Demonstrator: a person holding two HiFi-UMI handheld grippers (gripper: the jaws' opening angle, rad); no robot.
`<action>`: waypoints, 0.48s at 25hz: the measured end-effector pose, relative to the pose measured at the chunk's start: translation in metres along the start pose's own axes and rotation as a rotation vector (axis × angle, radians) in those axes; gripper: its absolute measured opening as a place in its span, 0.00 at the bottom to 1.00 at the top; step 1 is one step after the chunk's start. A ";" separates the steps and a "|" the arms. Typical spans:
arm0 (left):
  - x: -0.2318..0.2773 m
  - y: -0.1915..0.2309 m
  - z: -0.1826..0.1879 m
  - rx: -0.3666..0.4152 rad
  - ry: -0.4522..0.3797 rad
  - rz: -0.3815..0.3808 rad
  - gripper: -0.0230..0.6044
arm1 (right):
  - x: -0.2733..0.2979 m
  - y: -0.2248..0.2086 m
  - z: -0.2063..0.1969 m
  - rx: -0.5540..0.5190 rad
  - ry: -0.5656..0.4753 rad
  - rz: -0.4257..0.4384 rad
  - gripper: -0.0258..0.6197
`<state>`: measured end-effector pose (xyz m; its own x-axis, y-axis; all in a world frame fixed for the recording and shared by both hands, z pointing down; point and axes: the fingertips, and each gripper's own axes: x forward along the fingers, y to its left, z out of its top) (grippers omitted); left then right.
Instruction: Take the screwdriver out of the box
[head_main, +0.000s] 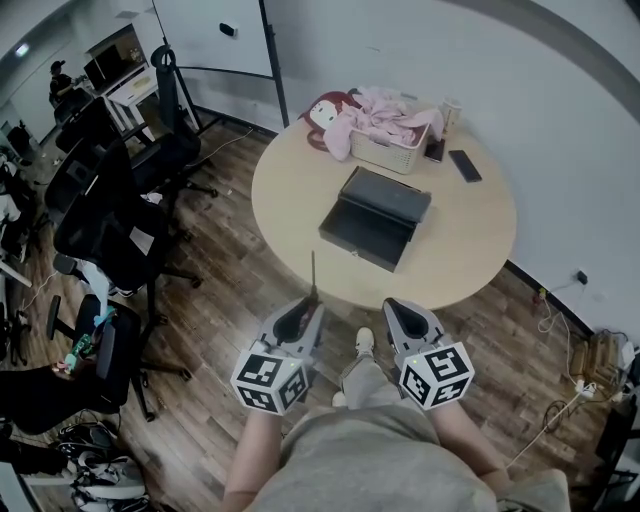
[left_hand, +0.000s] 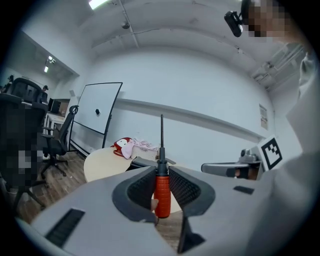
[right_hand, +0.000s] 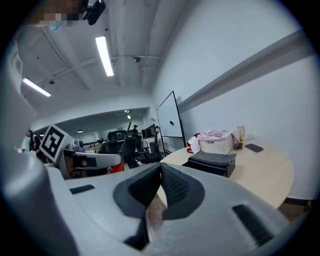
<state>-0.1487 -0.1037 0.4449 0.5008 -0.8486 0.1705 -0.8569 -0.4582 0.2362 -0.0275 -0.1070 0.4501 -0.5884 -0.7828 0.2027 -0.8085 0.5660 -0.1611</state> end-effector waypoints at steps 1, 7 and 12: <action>0.000 0.001 0.000 -0.005 -0.002 0.000 0.16 | 0.001 0.001 0.000 -0.010 0.007 -0.003 0.04; 0.005 0.004 0.001 -0.033 -0.015 -0.005 0.16 | 0.002 -0.001 0.001 -0.015 0.007 -0.014 0.04; 0.008 0.005 0.003 -0.039 -0.024 -0.012 0.16 | 0.003 -0.005 0.003 -0.009 0.011 -0.020 0.04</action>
<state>-0.1493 -0.1135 0.4443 0.5071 -0.8497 0.1443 -0.8455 -0.4579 0.2748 -0.0254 -0.1129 0.4485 -0.5719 -0.7912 0.2166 -0.8203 0.5525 -0.1478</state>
